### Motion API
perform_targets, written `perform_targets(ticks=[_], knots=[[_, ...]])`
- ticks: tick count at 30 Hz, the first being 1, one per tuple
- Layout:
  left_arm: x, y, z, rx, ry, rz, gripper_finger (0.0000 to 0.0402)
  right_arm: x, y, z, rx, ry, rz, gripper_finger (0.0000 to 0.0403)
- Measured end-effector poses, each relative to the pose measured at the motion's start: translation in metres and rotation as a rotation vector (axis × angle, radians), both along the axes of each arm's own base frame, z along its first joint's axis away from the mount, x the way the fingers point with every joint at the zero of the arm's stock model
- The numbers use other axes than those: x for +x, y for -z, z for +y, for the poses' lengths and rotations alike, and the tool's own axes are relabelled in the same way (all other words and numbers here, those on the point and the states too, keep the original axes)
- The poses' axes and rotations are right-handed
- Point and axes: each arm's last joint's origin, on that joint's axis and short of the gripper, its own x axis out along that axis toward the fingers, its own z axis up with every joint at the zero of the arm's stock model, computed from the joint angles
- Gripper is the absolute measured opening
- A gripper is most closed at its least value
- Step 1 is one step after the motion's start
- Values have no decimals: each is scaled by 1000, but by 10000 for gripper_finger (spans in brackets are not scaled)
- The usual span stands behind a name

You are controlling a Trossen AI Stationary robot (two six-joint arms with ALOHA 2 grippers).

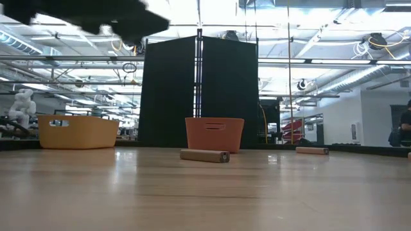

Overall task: Sort blocks
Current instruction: Put the brown block into the blue bin

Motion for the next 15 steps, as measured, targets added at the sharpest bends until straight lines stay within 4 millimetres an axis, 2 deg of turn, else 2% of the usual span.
perform_targets(ticks=[3,6,10,15], knots=[[12,-7,24,-57,47,-55,211,-2,-6,-26,-88,108,93,178],[22,-15,55,-100,91,-135,211,3,-2,-52,-51,150,146,177],[27,-25,93,-182,134,-214,211,16,12,-90,0,98,62,176],[26,-33,117,-242,226,-267,211,16,29,-148,-4,87,32,176]])
